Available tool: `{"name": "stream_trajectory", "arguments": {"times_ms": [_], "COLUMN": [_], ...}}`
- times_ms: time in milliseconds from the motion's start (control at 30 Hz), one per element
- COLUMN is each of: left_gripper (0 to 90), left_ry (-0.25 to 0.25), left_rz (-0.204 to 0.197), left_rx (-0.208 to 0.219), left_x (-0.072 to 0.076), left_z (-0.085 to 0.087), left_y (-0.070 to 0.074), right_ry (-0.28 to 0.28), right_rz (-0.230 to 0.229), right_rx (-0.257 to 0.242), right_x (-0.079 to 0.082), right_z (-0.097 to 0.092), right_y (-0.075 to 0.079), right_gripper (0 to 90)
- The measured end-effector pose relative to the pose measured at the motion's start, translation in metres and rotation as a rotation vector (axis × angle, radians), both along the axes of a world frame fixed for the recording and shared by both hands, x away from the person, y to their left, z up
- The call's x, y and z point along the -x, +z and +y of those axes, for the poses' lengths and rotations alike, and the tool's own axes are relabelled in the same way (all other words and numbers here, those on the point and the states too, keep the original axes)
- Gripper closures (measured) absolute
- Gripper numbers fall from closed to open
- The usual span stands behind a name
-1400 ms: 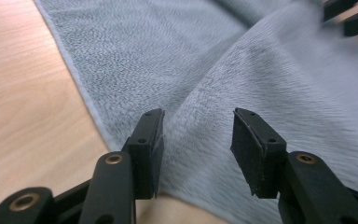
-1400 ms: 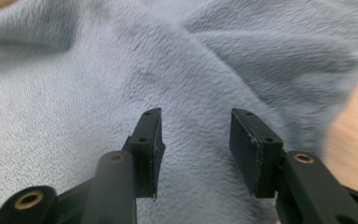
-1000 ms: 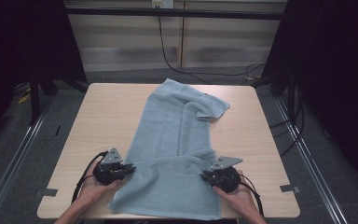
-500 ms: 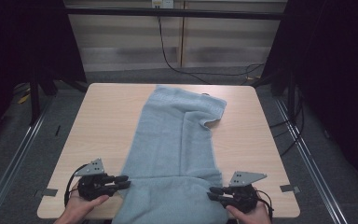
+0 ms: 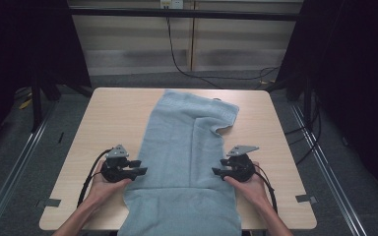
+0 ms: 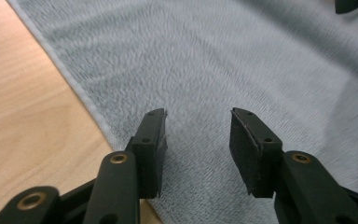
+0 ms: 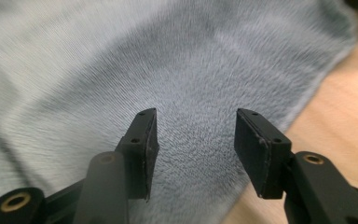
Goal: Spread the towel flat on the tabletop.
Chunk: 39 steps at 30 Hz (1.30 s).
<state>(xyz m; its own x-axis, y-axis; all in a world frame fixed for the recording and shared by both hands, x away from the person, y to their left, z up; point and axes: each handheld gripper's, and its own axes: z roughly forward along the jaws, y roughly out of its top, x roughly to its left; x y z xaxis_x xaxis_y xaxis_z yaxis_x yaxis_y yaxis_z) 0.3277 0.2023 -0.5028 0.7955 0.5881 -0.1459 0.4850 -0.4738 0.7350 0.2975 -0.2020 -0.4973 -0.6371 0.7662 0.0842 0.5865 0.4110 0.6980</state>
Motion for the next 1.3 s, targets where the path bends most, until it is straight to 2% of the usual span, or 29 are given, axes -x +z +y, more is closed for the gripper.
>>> {"name": "stream_trajectory", "arguments": {"times_ms": [67, 100, 167, 233, 267, 333, 367, 400, 433, 467, 533, 600, 633, 733, 800, 867, 900, 933, 1100, 1233, 1300], "left_gripper": [62.1, 69.8, 78.4, 84.3, 85.1, 85.3, 85.4, 85.3, 85.2, 85.1, 84.3, 84.3, 84.3, 84.3, 84.2, 84.1, 83.9, 83.8, 84.6, 82.3, 76.5], "left_ry": [-0.010, -0.014, -0.025, -0.023, -0.018, -0.010, -0.010, -0.007, -0.008, -0.016, -0.011, -0.022, -0.022, -0.039, -0.045, -0.061, -0.072, -0.075, -0.087, -0.124, -0.119], "left_rz": [-0.041, -0.044, -0.072, -0.069, -0.064, -0.048, -0.046, -0.032, -0.027, -0.025, -0.002, -0.010, -0.003, 0.021, 0.040, 0.059, 0.081, 0.092, 0.090, 0.106, 0.091], "left_rx": [-0.034, -0.056, -0.078, -0.073, -0.063, -0.050, -0.045, -0.022, -0.014, -0.008, 0.005, -0.012, -0.005, 0.014, 0.025, 0.031, 0.037, 0.054, 0.035, 0.049, 0.089], "left_x": [0.005, 0.007, 0.008, 0.009, 0.008, 0.007, 0.006, 0.004, 0.004, 0.003, 0.006, 0.012, 0.016, 0.026, 0.033, 0.039, 0.042, 0.045, 0.068, 0.083, 0.085], "left_z": [-0.001, -0.001, -0.001, 0.000, 0.001, 0.003, 0.004, 0.004, 0.004, 0.003, 0.001, 0.001, 0.002, 0.009, 0.012, 0.014, 0.015, 0.018, 0.021, 0.025, 0.029], "left_y": [0.000, 0.001, 0.001, 0.001, 0.001, 0.000, 0.000, -0.001, -0.001, -0.002, -0.002, 0.000, 0.000, 0.000, 0.000, 0.000, 0.001, 0.001, 0.003, 0.005, 0.009], "right_ry": [0.007, 0.011, 0.028, 0.030, 0.014, -0.020, -0.032, -0.046, -0.052, -0.057, -0.054, -0.035, -0.012, 0.003, 0.010, 0.021, 0.026, 0.024, 0.042, 0.051, 0.066], "right_rz": [-0.024, -0.029, -0.037, -0.053, -0.051, -0.021, -0.016, -0.013, -0.007, -0.010, -0.002, -0.005, -0.005, 0.007, 0.013, 0.008, 0.008, 0.015, 0.052, 0.075, 0.077], "right_rx": [0.034, 0.041, 0.045, 0.083, 0.092, 0.062, 0.060, 0.044, 0.016, 0.024, 0.023, 0.033, 0.036, 0.042, 0.017, 0.015, 0.002, -0.006, -0.036, -0.073, -0.092], "right_x": [0.002, 0.003, 0.009, 0.013, 0.013, 0.012, 0.012, 0.012, 0.014, 0.016, 0.021, 0.028, 0.032, 0.044, 0.051, 0.054, 0.055, 0.056, 0.061, 0.077, 0.087], "right_z": [0.004, 0.005, 0.008, 0.011, 0.009, -0.001, -0.007, -0.013, -0.020, -0.022, -0.024, -0.022, -0.021, -0.020, -0.021, -0.023, -0.024, -0.024, -0.022, -0.024, -0.025], "right_y": [-0.004, -0.004, -0.003, -0.002, -0.001, 0.000, 0.001, 0.002, 0.004, 0.005, 0.007, 0.006, 0.005, 0.004, 0.004, 0.005, 0.005, 0.006, 0.003, 0.004, 0.005], "right_gripper": [49.6, 57.4, 79.2, 84.6, 85.4, 85.8, 85.9, 86.0, 86.1, 86.1, 86.0, 85.9, 85.6, 84.6, 83.7, 82.8, 83.0, 83.4, 84.3, 83.1, 80.1]}}
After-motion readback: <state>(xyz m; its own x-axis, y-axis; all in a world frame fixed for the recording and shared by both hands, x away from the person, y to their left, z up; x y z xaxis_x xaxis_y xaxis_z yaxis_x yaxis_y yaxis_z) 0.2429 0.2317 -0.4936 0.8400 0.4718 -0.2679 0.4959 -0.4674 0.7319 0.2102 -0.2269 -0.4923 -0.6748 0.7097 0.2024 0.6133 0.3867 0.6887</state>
